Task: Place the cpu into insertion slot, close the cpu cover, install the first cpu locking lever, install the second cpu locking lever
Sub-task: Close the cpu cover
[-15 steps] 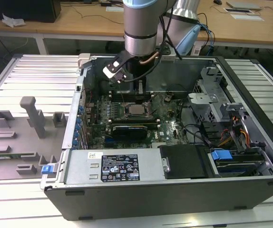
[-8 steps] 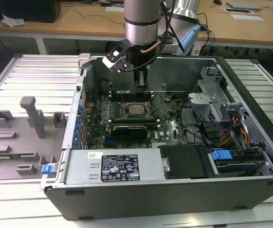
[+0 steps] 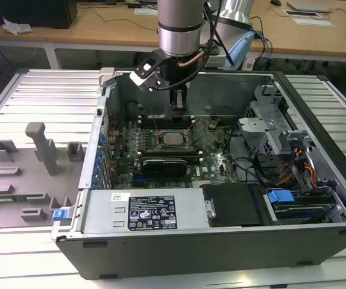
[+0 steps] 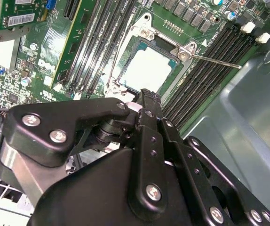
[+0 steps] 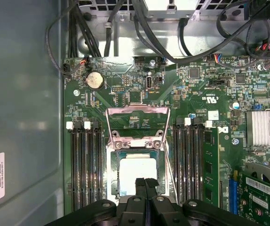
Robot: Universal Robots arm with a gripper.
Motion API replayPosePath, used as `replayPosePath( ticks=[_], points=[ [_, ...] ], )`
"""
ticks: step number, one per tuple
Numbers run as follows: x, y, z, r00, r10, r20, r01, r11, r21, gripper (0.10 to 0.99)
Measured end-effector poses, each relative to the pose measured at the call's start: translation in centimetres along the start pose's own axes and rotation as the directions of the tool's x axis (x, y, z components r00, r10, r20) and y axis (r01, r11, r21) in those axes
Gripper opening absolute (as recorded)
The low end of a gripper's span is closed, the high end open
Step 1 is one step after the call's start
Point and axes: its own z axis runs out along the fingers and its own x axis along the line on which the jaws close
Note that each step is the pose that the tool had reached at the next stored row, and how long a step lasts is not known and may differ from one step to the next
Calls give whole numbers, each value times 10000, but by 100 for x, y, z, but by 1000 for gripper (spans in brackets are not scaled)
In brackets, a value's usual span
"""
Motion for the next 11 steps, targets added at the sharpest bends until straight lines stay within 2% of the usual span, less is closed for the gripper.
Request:
replayPosePath(
  ticks=[11],
  points=[
    [0, 1, -15, 10000, 1, 4, -1, 10000, 2, 106]
  ],
)
